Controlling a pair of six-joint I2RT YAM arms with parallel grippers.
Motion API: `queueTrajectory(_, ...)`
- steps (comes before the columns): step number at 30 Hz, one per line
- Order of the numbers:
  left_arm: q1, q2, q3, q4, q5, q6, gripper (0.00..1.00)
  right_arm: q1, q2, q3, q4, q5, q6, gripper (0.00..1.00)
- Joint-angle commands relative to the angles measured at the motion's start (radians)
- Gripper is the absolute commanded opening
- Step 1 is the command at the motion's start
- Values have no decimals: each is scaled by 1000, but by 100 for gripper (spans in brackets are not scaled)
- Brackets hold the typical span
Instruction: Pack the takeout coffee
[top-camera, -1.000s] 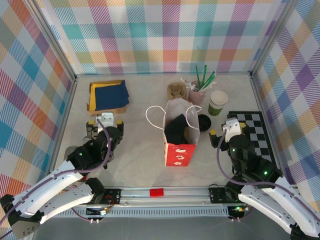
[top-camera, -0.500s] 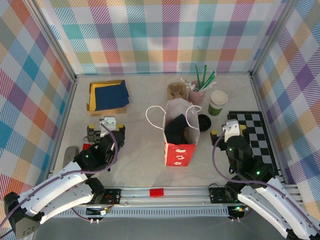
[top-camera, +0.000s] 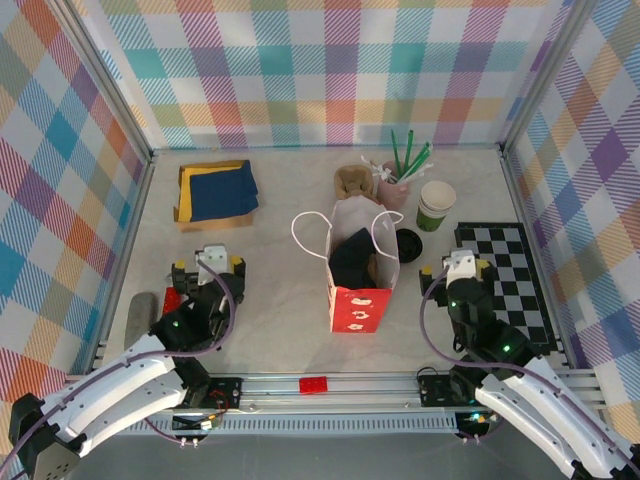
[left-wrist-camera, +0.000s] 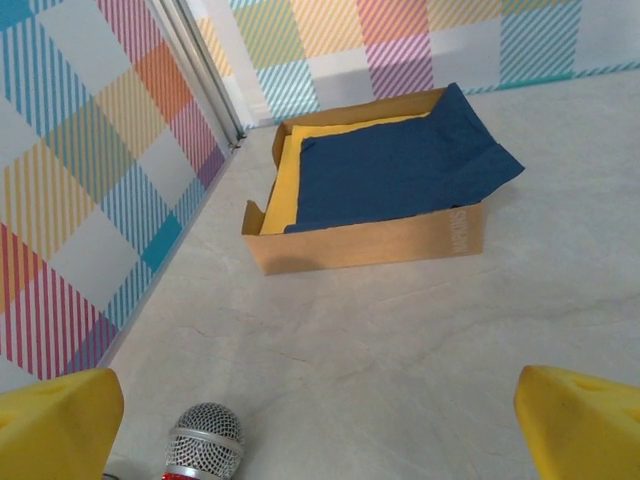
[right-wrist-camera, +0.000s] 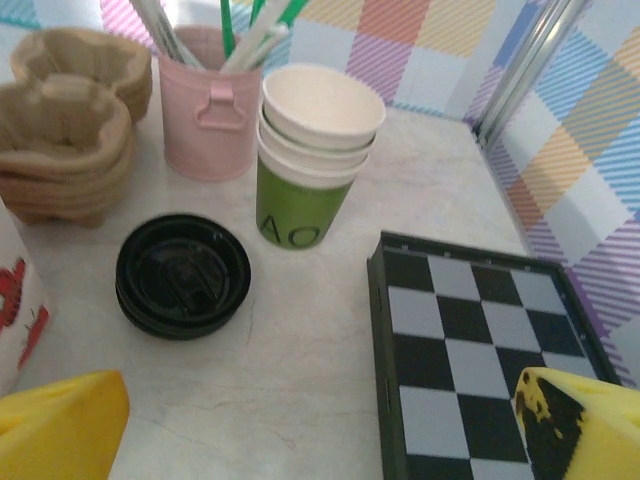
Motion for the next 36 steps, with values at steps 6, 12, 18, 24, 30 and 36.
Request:
queueTrajectory(6, 12, -60, -84, 39, -87, -16, 100, -2, 10, -52, 85, 47, 17, 99)
queueTrajectory(12, 12, -94, -142, 81, -127, -4, 100, -2, 38, -91, 129, 56, 15, 99)
queueTrajectory(18, 11, -95, -171, 89, -130, -8, 100, -3, 42, -114, 147, 60, 26, 99)
queueTrajectory(24, 18, -82, -211, 154, -118, 0, 100, -6, 32, -152, 178, 63, 49, 99)
queueTrajectory(30, 51, -84, -235, 209, -73, 14, 100, -29, 19, -204, 229, 63, 77, 99)
queueTrajectory(36, 110, -81, -250, 277, -13, 28, 100, -62, 19, -233, 286, 60, 76, 99)
